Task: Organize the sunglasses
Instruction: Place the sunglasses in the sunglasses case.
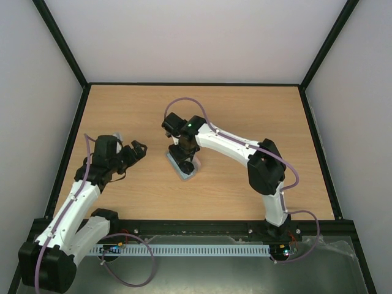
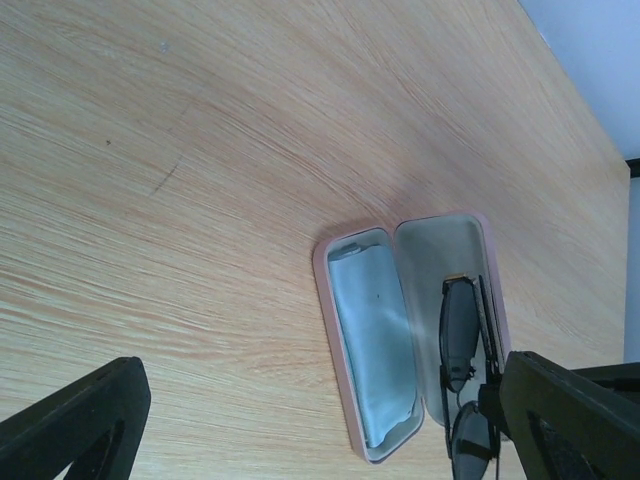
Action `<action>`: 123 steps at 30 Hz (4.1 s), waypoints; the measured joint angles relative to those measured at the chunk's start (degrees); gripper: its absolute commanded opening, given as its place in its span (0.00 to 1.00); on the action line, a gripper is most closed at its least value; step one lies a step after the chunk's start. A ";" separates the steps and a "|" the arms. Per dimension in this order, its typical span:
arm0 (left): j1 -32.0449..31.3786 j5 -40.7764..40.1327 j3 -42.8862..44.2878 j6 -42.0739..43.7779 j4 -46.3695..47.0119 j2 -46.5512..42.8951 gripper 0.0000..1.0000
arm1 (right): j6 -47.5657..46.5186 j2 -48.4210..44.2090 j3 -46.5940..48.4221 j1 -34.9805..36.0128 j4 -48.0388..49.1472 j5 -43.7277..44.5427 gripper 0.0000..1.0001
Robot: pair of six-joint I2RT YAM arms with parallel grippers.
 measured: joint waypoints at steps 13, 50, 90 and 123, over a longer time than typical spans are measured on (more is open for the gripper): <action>0.39 0.70 0.00 0.02 -1.11 -0.13 0.99 | 0.02 3.63 0.02 1.77 1.16 3.04 0.01; 0.90 1.14 0.00 0.00 -1.29 -0.57 0.99 | 0.13 8.28 1.90 2.21 3.21 7.21 0.01; 1.51 1.22 -0.02 0.02 -1.33 -1.22 0.99 | 0.31 11.52 2.86 2.27 4.22 7.34 0.01; 1.55 1.66 -0.02 0.42 -1.33 -1.36 0.99 | 1.40 12.28 4.17 2.27 4.00 8.44 0.17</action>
